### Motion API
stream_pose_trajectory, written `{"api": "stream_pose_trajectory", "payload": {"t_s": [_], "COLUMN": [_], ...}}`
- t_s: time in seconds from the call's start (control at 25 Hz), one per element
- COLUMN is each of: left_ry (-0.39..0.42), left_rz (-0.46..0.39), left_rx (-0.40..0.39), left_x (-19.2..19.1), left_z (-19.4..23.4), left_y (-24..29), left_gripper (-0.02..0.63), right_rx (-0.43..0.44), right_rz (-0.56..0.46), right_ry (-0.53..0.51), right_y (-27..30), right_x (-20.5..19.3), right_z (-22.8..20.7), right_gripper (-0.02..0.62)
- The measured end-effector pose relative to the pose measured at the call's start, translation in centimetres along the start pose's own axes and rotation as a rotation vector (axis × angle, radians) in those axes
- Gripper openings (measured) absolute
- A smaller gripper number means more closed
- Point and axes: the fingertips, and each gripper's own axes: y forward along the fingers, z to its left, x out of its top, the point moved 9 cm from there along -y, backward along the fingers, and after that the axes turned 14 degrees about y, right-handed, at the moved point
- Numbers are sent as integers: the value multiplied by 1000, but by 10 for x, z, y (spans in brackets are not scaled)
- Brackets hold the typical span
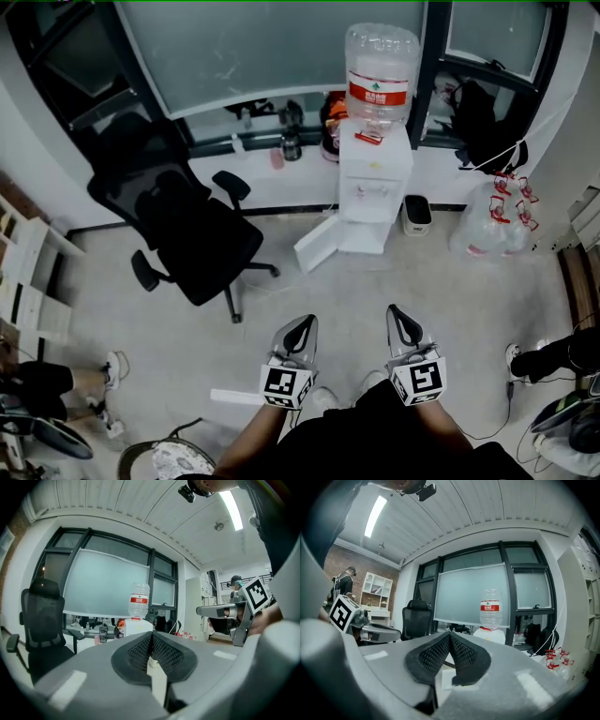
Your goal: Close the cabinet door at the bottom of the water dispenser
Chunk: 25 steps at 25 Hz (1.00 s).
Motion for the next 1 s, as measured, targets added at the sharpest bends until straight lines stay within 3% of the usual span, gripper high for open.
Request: {"api": "stream_pose_trajectory", "payload": {"t_s": [0.44,1.0], "left_ry": [38,53], "left_rz": [19,79], "left_rx": [-13,-13], "left_x": [-2,16], "left_z": [24,36], "left_y": [61,193], "left_gripper": [20,20], "right_rx": [-2,98], "right_rz": [-2,47], "right_ry": [20,3], "right_y": [58,147], "right_x": [2,19], "right_z": [-46,-138], "right_gripper": [3,3]}}
